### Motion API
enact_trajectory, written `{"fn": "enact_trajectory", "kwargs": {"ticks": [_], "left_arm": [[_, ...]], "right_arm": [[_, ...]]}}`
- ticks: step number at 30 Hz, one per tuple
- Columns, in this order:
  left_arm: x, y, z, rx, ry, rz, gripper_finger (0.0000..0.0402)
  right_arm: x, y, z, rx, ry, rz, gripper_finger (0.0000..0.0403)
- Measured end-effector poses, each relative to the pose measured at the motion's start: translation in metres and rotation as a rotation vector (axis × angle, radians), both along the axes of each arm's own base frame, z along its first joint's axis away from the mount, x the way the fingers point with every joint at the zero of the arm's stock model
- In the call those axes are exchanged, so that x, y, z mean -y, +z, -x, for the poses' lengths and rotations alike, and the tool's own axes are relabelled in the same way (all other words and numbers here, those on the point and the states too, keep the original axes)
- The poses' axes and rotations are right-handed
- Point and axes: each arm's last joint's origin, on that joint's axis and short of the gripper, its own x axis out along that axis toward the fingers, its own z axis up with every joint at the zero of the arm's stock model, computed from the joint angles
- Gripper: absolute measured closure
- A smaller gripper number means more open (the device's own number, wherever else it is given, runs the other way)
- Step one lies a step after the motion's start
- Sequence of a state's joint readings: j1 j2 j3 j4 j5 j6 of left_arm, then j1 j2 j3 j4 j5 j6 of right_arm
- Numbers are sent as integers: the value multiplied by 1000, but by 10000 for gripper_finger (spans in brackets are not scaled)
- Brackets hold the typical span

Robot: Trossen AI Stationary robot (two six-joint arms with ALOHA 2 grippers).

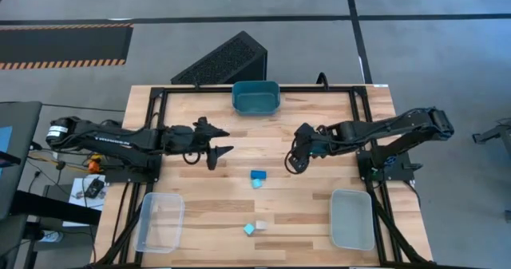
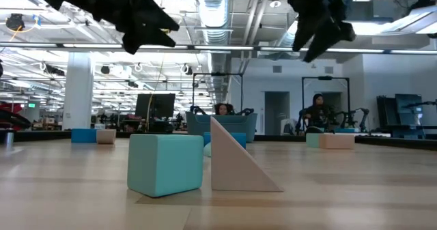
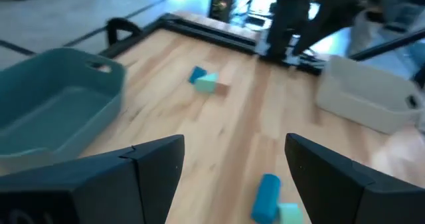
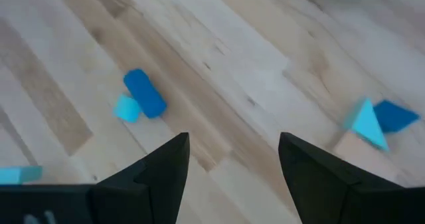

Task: Sort & place blocks by color
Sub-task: Put the top left blue block into the blue bin

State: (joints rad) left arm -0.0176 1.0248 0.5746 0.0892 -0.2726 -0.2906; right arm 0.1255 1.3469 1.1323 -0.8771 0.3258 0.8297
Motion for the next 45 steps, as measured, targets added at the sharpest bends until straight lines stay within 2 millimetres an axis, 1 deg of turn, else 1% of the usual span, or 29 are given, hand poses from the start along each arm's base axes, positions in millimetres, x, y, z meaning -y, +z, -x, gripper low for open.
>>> {"fn": "enact_trajectory", "kwargs": {"ticks": [2,5,9,13,16,18,20,22,25,26,28,30,33,36,39,42,45], "left_arm": [[1,-5,2,-37,44,0,152],[3,-11,-1,-46,83,34,152],[9,-18,-5,-48,158,70,152],[14,-31,-7,-92,264,87,152],[17,-41,-5,-137,328,143,152],[17,-46,-1,-177,369,199,152],[15,-52,6,-202,461,300,152],[10,-58,15,-235,593,397,152],[0,-67,30,-318,772,462,152],[-5,-69,34,-334,843,509,152],[-14,-72,40,-356,955,668,152],[-19,-73,39,-397,941,792,152],[-19,-72,33,-436,800,839,152],[-14,-67,23,-393,664,916,152],[-5,-61,12,-316,549,938,152],[0,-60,12,-262,602,921,152],[-4,-59,12,-237,642,907,152]], "right_arm": [[0,-2,10,-85,-20,72,149],[1,-13,24,-224,-35,152,149],[3,-23,36,-273,-30,164,149],[6,-42,51,-214,-76,162,149],[7,-53,65,-134,-111,96,149],[6,-54,70,-54,-128,44,149],[5,-52,77,-23,-127,8,149],[4,-49,84,-38,-118,3,149],[2,-46,97,-62,-137,1,149],[2,-45,99,-64,-139,5,149],[1,-43,103,-58,-124,7,149],[1,-41,107,-73,-79,11,149],[3,-41,119,-158,-42,32,149],[6,-40,129,-211,-45,61,149],[7,-37,131,-174,-40,77,149],[9,-33,125,-90,-34,166,149],[14,-28,114,5,-49,223,149]]}}
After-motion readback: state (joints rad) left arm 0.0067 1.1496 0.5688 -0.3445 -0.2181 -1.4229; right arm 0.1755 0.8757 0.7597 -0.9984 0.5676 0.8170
